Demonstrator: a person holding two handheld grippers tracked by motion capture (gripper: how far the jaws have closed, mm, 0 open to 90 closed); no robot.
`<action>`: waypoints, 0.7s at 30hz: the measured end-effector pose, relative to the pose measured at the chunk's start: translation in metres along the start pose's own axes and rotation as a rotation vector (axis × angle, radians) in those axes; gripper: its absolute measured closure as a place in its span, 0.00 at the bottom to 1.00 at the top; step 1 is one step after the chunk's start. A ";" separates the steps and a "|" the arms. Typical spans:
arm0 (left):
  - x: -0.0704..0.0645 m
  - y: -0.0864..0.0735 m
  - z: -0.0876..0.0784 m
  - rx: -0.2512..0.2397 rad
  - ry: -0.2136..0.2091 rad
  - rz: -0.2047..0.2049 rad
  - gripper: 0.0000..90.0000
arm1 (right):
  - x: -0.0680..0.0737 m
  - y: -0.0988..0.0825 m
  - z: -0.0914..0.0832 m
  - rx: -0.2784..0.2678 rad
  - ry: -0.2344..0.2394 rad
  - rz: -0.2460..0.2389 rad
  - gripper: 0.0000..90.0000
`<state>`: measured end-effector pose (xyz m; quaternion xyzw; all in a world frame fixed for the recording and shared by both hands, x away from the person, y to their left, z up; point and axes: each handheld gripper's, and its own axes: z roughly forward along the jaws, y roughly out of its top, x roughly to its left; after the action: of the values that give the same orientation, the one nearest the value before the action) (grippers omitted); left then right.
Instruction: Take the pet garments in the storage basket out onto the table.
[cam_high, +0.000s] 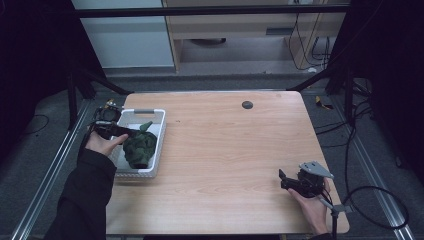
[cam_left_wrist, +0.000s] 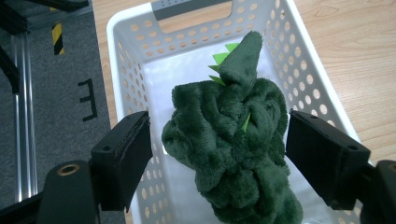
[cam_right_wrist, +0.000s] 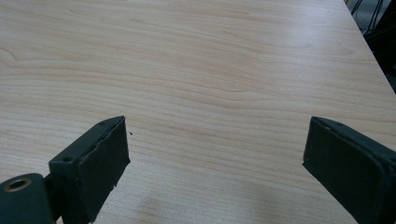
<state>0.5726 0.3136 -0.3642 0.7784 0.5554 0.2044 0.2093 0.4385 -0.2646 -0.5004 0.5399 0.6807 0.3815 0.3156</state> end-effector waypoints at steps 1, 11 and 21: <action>0.001 0.000 0.001 0.004 -0.002 0.000 0.24 | 0.000 0.000 0.000 0.001 0.001 0.000 0.08; 0.004 -0.002 0.009 0.027 -0.006 -0.015 0.24 | 0.001 0.000 0.001 0.008 0.005 -0.001 0.07; -0.002 -0.003 0.016 0.035 -0.013 -0.009 0.24 | 0.001 -0.001 0.001 0.012 0.007 -0.004 0.07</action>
<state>0.5784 0.3112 -0.3789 0.7808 0.5610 0.1885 0.2003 0.4393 -0.2635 -0.5017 0.5389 0.6854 0.3787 0.3106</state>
